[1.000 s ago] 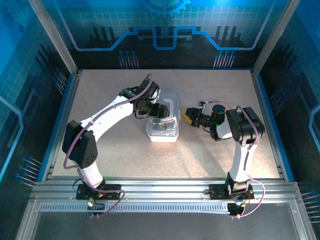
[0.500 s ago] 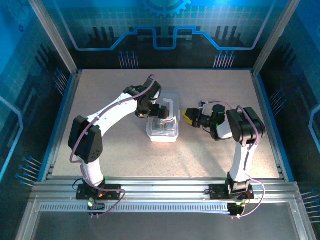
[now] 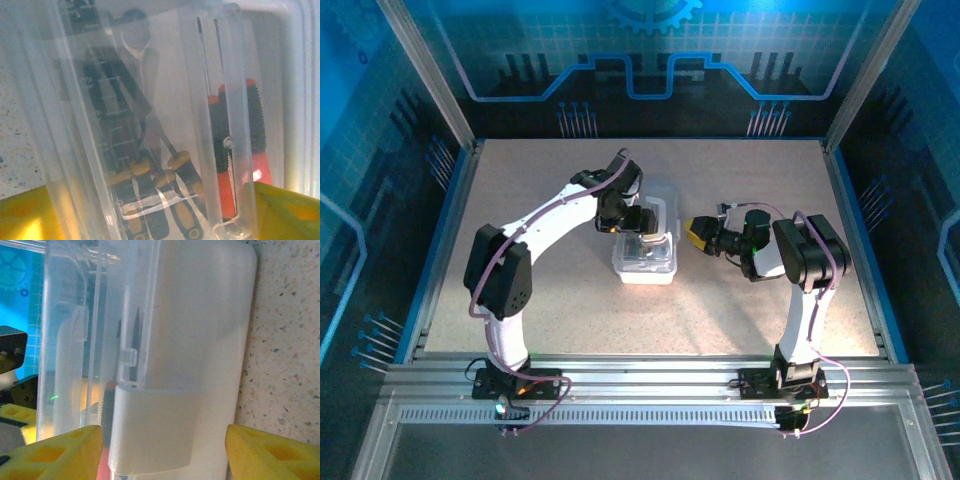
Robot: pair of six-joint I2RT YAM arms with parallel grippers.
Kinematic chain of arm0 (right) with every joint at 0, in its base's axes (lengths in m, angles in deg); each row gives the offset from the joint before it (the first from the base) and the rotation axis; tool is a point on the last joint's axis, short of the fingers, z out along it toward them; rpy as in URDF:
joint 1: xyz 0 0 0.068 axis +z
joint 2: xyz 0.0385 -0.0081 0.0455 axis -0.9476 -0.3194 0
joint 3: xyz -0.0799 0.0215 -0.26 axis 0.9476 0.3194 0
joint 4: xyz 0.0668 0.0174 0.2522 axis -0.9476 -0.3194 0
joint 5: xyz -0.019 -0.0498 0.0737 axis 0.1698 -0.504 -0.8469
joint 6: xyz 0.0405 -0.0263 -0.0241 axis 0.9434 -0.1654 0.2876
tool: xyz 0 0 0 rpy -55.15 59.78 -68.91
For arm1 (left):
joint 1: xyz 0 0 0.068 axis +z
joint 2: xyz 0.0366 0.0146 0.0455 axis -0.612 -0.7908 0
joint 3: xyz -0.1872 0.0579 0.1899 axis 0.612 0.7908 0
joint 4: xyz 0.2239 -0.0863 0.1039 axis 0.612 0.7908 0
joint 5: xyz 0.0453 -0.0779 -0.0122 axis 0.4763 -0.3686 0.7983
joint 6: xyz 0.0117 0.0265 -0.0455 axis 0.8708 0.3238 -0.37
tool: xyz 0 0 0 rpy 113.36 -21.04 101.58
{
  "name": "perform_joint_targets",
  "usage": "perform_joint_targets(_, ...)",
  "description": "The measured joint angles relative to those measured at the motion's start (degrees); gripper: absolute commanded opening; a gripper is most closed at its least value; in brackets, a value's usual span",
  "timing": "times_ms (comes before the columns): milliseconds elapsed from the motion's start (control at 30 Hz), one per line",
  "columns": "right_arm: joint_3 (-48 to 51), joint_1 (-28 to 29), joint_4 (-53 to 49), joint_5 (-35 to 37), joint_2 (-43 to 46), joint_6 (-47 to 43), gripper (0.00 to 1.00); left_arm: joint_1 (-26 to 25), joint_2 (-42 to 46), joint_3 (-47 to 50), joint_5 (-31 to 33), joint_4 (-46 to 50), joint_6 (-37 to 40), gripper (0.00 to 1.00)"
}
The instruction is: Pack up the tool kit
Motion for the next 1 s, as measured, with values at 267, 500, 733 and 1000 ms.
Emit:
perform_joint_targets(267, -1.5, 1.7, 1.5, 0.0, -1.6, 1.5, 0.67, 3.2, 4.3, 7.5, -4.9, -7.0, 0.3, 0.62)
perform_joint_targets(500, -3.3, 2.9, 2.7, 0.0, -2.5, 2.9, 0.65, 4.5, 5.6, 10.0, -6.4, -9.8, 0.7, 0.62)
perform_joint_targets(733, -4.5, 3.9, 5.4, 1.1, -4.0, 5.8, 0.64, 5.2, 5.7, 10.3, -6.6, -10.7, 0.7, 0.62)
perform_joint_targets(1000, -4.6, 5.6, 8.4, 1.3, -4.0, 8.9, 0.64, 5.4, 5.7, 10.3, -7.0, -10.9, 0.9, 0.62)
